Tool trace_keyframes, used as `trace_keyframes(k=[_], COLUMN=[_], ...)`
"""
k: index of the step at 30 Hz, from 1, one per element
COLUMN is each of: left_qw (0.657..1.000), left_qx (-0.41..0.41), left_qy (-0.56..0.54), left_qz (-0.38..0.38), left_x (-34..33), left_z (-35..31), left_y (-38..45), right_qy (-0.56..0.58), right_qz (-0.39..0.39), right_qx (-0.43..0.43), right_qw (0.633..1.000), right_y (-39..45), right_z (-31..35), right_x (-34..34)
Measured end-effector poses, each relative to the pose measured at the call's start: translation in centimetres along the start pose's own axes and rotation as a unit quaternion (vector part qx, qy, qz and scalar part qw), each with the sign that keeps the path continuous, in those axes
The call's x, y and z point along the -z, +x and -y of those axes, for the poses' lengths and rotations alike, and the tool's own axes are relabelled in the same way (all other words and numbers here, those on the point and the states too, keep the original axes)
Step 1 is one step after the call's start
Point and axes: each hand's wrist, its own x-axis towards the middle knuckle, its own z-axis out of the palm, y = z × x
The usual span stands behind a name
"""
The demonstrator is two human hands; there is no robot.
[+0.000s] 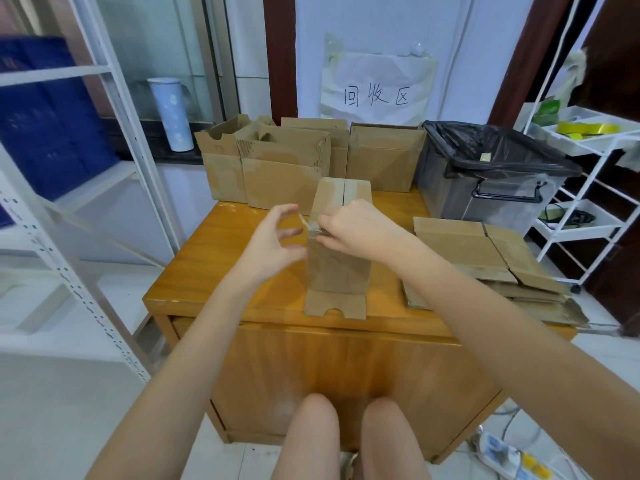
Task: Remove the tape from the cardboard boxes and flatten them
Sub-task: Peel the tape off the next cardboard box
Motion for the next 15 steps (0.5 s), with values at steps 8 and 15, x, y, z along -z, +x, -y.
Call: trace_keyframes(k=[8, 15], left_qw=[0.993, 0.989], left_qx=[-0.026, -0.047], left_qy=[0.072, 0.113], left_qz=[-0.087, -0.077], left_x=[-2.0, -1.9], left_z=[1.2, 1.7], left_y=[0.5, 0.5], right_qy=[0.005, -0.024], right_qz=[0.005, 0.05], right_qx=[0.016, -0.014], right_qw=[1.0, 0.998], right_y=[0.2, 0.8], right_z=[-0.5, -0.4], right_x=[-0.1, 0.1])
